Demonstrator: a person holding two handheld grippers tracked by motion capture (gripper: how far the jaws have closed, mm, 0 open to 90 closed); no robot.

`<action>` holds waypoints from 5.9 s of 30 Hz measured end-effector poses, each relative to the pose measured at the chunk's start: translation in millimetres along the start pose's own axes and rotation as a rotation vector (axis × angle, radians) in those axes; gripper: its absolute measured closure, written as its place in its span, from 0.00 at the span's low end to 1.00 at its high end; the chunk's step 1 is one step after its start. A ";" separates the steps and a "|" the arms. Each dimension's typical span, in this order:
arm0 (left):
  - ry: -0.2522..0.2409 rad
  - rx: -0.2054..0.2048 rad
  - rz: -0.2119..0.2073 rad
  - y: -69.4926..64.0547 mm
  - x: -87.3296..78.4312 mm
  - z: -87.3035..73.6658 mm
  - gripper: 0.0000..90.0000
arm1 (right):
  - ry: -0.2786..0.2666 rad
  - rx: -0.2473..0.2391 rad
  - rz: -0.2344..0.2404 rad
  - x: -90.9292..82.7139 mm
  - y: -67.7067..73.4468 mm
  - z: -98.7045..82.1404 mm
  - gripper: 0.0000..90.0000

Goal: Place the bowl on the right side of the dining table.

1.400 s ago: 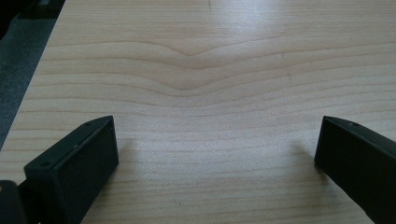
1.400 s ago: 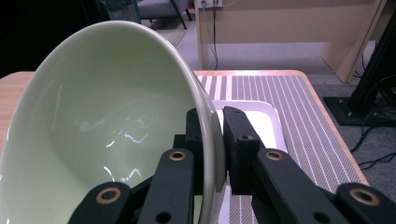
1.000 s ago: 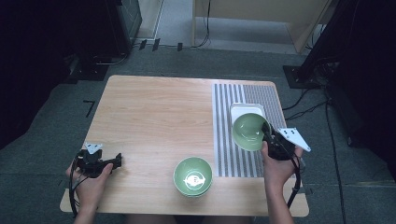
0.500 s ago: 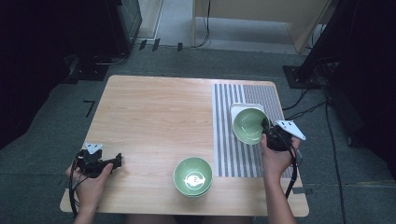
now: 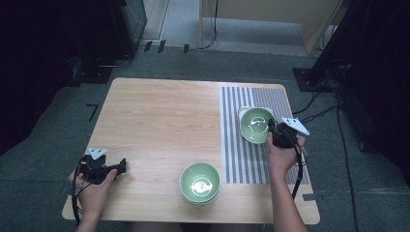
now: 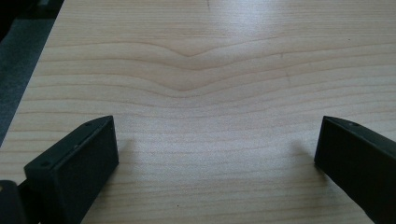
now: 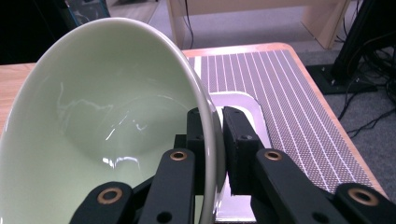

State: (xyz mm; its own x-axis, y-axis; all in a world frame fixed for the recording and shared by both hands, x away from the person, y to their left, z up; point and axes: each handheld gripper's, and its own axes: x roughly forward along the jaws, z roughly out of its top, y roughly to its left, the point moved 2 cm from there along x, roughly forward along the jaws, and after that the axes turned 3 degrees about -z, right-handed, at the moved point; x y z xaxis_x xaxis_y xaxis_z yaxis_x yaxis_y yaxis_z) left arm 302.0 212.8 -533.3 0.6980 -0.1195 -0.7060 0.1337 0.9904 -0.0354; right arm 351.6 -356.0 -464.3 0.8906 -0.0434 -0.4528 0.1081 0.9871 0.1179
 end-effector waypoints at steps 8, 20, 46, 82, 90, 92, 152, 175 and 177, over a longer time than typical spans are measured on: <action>-0.002 0.001 0.000 -0.2 0.4 0.2 0.00 | 0.043 0.040 -0.026 16.4 -7.5 -1.5 0.92; -0.002 0.001 0.000 -0.2 0.4 0.2 0.00 | 0.125 0.068 -0.036 44.7 -8.2 -3.1 0.92; -0.001 0.003 -0.002 -0.5 0.7 0.6 0.00 | 0.266 0.317 0.005 77.7 -30.5 -4.2 0.91; -0.002 0.003 -0.002 -0.5 0.7 0.6 0.00 | 0.132 0.065 0.027 40.8 -36.4 -1.4 0.32; -0.001 0.003 -0.002 -0.5 0.7 0.6 0.00 | 0.088 0.043 0.055 23.3 -34.7 0.0 0.22; -0.001 0.003 -0.002 -0.5 0.7 0.6 0.00 | 0.086 0.038 0.067 20.4 -35.2 -1.0 0.22; -0.002 0.002 -0.002 -0.6 0.7 0.6 0.00 | 0.126 -0.017 0.076 -40.2 -62.1 -67.8 0.21; -0.001 0.003 -0.002 -0.5 0.7 0.6 0.00 | 0.156 -0.016 0.047 -51.3 -79.6 -82.0 0.21; -0.001 0.002 -0.002 -0.6 0.7 0.6 0.00 | 0.157 -0.020 0.045 -53.6 -82.0 -82.6 0.21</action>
State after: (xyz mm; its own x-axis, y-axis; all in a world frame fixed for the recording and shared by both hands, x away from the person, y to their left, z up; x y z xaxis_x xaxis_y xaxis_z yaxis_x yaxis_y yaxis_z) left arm 302.8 212.1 -533.4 0.6988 -0.1217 -0.7049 0.1368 0.9900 -0.0353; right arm 258.5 -421.9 -522.8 0.8144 0.0241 -0.5799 0.0591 0.9905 0.1242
